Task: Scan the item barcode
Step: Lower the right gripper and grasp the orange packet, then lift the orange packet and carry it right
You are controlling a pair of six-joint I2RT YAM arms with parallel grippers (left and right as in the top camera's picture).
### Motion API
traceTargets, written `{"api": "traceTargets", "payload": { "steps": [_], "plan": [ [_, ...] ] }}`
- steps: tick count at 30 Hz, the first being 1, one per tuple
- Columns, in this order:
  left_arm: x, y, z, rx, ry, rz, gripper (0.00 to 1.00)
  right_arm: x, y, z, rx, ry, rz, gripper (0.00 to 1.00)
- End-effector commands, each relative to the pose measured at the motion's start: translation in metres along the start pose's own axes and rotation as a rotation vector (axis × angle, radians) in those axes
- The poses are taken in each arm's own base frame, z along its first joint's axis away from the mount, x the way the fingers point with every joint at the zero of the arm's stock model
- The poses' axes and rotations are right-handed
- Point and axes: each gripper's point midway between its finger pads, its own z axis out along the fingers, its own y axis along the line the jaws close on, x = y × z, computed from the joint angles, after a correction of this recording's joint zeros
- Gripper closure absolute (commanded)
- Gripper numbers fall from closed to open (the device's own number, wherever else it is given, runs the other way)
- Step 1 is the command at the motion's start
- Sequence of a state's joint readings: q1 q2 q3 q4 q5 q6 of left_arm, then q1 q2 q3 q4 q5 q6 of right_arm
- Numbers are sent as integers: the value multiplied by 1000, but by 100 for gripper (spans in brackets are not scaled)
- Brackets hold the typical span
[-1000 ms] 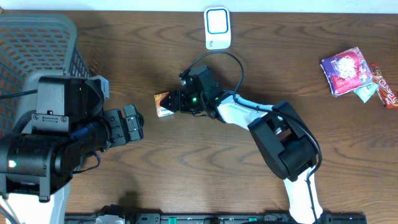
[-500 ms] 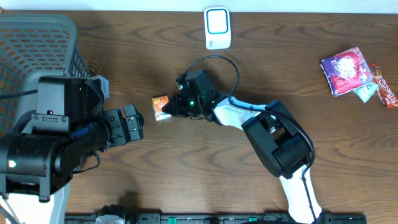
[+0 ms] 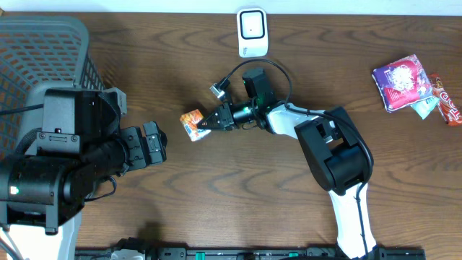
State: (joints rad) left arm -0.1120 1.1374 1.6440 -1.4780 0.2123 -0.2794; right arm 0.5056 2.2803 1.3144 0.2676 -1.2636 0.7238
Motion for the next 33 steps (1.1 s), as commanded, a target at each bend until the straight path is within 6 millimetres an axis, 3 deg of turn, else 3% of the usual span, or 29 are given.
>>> {"api": "traceTargets", "payload": {
  "steps": [1,10,16,22,28,33],
  "plan": [
    [1,-1,0,8,7,13,2,11,5,5,-31,44,-35,99],
    [1,-1,0,8,7,13,2,14,3,23,10,40,-24,99],
    [1,-1,0,8,7,13,2,12,18,12,-73,68,-26,99],
    [1,-1,0,8,7,13,2,3,17,-23,-118,54,22,99],
    [1,-1,0,8,7,13,2,-9,17,-81,-190,16,44,99],
    [1,-1,0,8,7,13,2,-22,4,-125,-182,-78,96,99]
  ]
}}
